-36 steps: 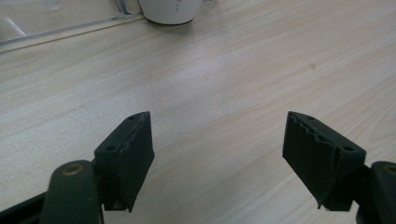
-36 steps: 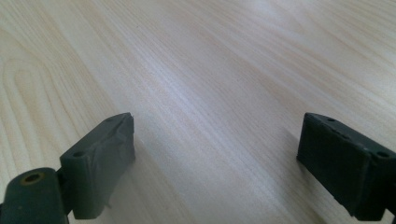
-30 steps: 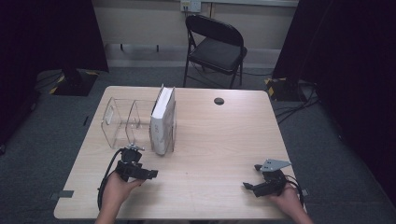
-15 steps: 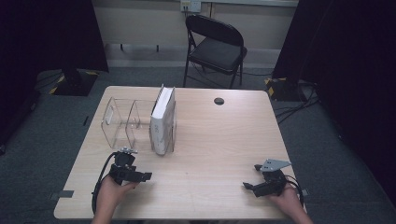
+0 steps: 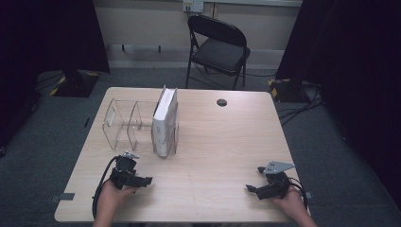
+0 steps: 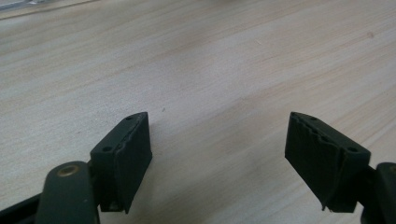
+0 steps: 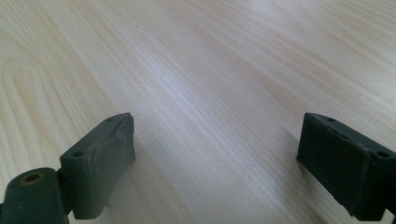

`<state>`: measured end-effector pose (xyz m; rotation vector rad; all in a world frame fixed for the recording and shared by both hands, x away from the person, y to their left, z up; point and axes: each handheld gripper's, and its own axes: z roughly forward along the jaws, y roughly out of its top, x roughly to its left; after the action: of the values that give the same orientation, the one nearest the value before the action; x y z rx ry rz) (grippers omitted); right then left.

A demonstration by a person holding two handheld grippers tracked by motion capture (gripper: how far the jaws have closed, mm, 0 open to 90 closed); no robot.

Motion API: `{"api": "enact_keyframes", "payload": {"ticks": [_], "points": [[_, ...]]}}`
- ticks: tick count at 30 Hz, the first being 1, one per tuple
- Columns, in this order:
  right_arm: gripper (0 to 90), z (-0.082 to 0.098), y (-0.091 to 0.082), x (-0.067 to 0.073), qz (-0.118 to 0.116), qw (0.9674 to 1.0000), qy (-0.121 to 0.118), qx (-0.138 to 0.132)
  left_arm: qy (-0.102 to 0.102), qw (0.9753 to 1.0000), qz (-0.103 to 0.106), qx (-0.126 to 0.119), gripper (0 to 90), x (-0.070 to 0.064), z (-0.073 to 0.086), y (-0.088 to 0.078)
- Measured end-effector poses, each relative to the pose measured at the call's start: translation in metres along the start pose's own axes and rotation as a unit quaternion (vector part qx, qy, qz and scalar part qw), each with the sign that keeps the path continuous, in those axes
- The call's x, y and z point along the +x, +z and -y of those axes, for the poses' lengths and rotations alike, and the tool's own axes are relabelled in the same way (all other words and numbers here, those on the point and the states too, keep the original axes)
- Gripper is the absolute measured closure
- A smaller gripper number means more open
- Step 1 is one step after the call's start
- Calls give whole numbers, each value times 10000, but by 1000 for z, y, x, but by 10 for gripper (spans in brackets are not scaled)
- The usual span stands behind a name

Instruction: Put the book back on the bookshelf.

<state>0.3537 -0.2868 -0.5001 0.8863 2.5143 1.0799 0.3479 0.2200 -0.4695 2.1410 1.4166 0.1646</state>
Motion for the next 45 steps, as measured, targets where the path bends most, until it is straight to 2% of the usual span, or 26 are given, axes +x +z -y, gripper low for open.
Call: {"api": "enact_keyframes", "payload": {"ticks": [5, 14, 26, 30, 38, 39, 45], "points": [[101, 0, 0, 0, -8, 10000, -6, -10, 67, 9999, -112, 59, 195, 3, 5, 1], [101, 0, 0, 0, -2, 10000, 10, -3, 139, 9995, -276, -56, 156, 8, 11, 0], [101, 0, 0, 0, 5, 10000, 24, -4, 559, 9968, -551, -155, 94, 6, 18, 4], [101, 0, 0, 0, 5, 10000, 25, -4, 717, 9951, -648, -201, 86, 4, 20, 5], [101, 0, 0, 1, 12, 10000, 29, -3, 759, 9951, -571, -256, 57, 6, 23, 6], [101, 0, 0, 1, 12, 10000, 30, -4, 751, 9946, -634, -322, 53, 6, 24, 6], [101, 0, 0, 1, 12, 10000, 31, -3, 799, 9942, -640, -343, 24, 8, 25, 7]]}}
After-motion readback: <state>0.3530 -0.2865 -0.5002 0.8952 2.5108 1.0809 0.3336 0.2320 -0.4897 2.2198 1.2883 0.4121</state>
